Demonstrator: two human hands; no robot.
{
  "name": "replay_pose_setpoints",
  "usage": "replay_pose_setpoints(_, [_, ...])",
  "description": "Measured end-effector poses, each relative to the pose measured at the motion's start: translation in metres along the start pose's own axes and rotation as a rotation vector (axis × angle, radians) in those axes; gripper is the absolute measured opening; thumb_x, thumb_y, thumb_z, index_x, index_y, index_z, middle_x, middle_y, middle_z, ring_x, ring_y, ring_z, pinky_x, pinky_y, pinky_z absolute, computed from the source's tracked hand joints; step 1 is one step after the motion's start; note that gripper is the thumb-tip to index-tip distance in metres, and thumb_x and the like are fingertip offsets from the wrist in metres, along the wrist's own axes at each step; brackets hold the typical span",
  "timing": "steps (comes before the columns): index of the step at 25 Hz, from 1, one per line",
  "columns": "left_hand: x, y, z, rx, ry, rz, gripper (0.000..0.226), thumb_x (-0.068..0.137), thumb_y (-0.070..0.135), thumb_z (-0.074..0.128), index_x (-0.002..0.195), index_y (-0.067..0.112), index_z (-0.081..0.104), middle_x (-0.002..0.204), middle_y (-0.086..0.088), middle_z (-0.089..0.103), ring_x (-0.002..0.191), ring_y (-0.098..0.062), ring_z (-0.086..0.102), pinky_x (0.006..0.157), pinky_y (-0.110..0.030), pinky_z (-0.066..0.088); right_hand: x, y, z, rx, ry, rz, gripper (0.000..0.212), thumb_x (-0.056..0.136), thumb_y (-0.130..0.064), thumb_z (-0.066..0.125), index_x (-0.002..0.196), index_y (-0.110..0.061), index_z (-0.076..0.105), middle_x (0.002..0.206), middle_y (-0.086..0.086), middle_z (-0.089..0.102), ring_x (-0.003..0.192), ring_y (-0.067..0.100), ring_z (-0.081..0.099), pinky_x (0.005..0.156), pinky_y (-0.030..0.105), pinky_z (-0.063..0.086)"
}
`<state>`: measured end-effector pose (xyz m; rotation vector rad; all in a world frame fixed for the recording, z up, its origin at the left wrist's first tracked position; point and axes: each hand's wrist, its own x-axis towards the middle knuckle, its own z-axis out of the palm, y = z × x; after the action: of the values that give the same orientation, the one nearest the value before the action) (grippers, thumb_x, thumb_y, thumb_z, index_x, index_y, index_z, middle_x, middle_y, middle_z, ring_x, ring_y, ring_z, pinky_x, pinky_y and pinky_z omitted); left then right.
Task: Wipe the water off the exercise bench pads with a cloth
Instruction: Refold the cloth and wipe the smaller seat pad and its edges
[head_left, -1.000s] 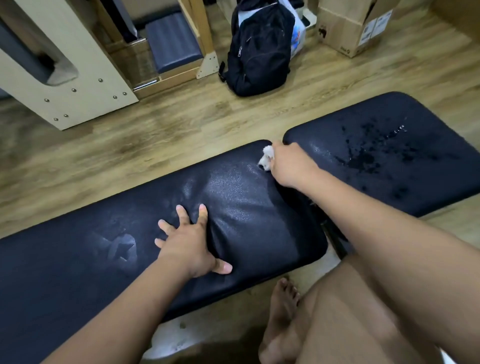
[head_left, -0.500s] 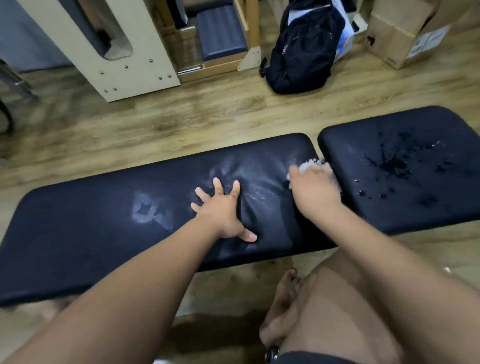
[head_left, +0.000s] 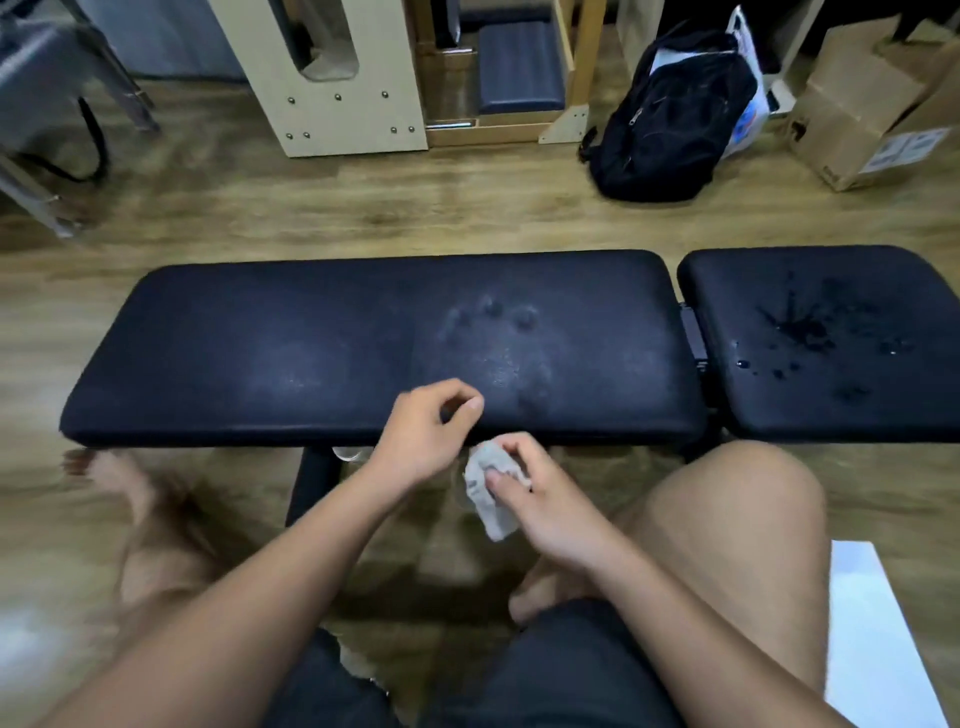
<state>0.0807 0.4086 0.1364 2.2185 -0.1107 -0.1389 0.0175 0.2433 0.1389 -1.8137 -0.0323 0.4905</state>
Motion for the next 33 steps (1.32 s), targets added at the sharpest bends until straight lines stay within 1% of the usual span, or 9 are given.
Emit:
replay_pose_setpoints(2, [-0.038,-0.012,-0.002,-0.281,-0.071,-0.229,0.034,0.092,0.043,0.057,0.081,0.013,0.071,0.076,0.003,0.07,0.076,-0.012,0.064,0.08,-0.036,0.049,0.01,-0.009,-0.002,0.225,0.111,0.056,0.005,0.096,-0.017,0.051,0.098,-0.021,0.053,0.094,-0.004,0.063,0.08,0.001,0.059,0.076,0.021,0.046])
replay_pose_setpoints(5, [-0.074,-0.01,-0.006,-0.644,-0.112,-0.461,0.032,0.089,0.04,0.063,0.09,0.009,0.07,0.082,-0.007,0.072,0.083,-0.019,0.067,0.086,-0.038,0.051,0.023,-0.027,-0.009,0.624,0.088,0.2,0.011,0.098,-0.012,0.047,0.096,-0.012,0.057,0.087,0.007,0.066,0.076,0.016,0.063,0.073,0.035,0.049])
replay_pose_setpoints(9, [-0.09,-0.008,-0.018,-0.859,0.001,-0.471,0.034,0.086,0.03,0.068,0.114,0.01,0.07,0.109,-0.009,0.074,0.102,-0.024,0.069,0.095,-0.041,0.054,0.024,-0.035,0.011,0.683,-0.094,0.284,0.029,0.101,-0.013,0.037,0.109,-0.007,0.065,0.105,0.016,0.071,0.089,0.027,0.068,0.079,0.043,0.054])
replay_pose_setpoints(14, [-0.105,-0.008,-0.039,-0.84,0.137,-0.484,0.024,0.092,0.011,0.063,0.115,0.006,0.068,0.108,-0.014,0.074,0.101,-0.029,0.07,0.092,-0.04,0.055,0.026,-0.034,0.021,0.535,-0.203,0.321,0.053,0.098,-0.049,0.038,0.11,-0.006,0.067,0.105,0.015,0.071,0.093,0.03,0.067,0.077,0.039,0.051])
replay_pose_setpoints(19, [-0.116,0.004,-0.04,-0.814,0.231,-0.456,0.017,0.09,0.003,0.064,0.107,0.0,0.064,0.096,-0.018,0.072,0.084,-0.029,0.068,0.075,-0.039,0.055,0.008,-0.026,0.017,0.188,-0.177,0.046,0.019,0.084,-0.02,0.07,0.102,-0.016,0.07,0.101,0.008,0.073,0.091,0.019,0.068,0.081,0.031,0.054])
replay_pose_setpoints(22, [-0.114,0.011,-0.036,-0.726,0.185,-0.486,0.019,0.087,-0.004,0.064,0.104,0.003,0.06,0.091,-0.013,0.072,0.08,-0.026,0.07,0.074,-0.041,0.059,-0.002,-0.023,0.01,0.121,-0.055,0.064,0.039,0.065,-0.011,0.071,0.101,-0.026,0.067,0.098,0.008,0.071,0.081,0.018,0.067,0.078,0.035,0.055])
replay_pose_setpoints(26, [-0.107,0.009,-0.024,-0.779,0.029,-0.534,0.023,0.088,0.0,0.063,0.111,0.003,0.064,0.099,-0.014,0.072,0.087,-0.024,0.069,0.083,-0.037,0.054,-0.016,-0.01,-0.006,0.249,-0.012,0.057,0.048,0.064,-0.014,0.076,0.105,-0.035,0.064,0.096,0.015,0.071,0.08,0.023,0.067,0.081,0.041,0.054])
replay_pose_setpoints(30, [-0.101,0.017,-0.005,-0.941,-0.032,-0.456,0.018,0.092,0.003,0.058,0.108,-0.003,0.066,0.096,-0.016,0.072,0.082,-0.021,0.07,0.07,-0.027,0.057,-0.027,0.011,-0.025,0.049,0.073,-0.008,0.026,0.081,-0.028,0.071,0.105,-0.038,0.064,0.104,-0.004,0.068,0.089,0.018,0.067,0.084,0.033,0.053])
replay_pose_setpoints(33, [-0.09,0.022,0.012,-0.84,-0.072,-0.411,0.01,0.091,0.0,0.058,0.099,0.003,0.064,0.091,-0.014,0.068,0.083,-0.024,0.065,0.073,-0.033,0.052,-0.039,0.028,-0.034,-0.016,0.184,0.009,0.016,0.084,-0.032,0.07,0.099,-0.037,0.065,0.105,-0.005,0.069,0.09,0.022,0.067,0.081,0.034,0.055])
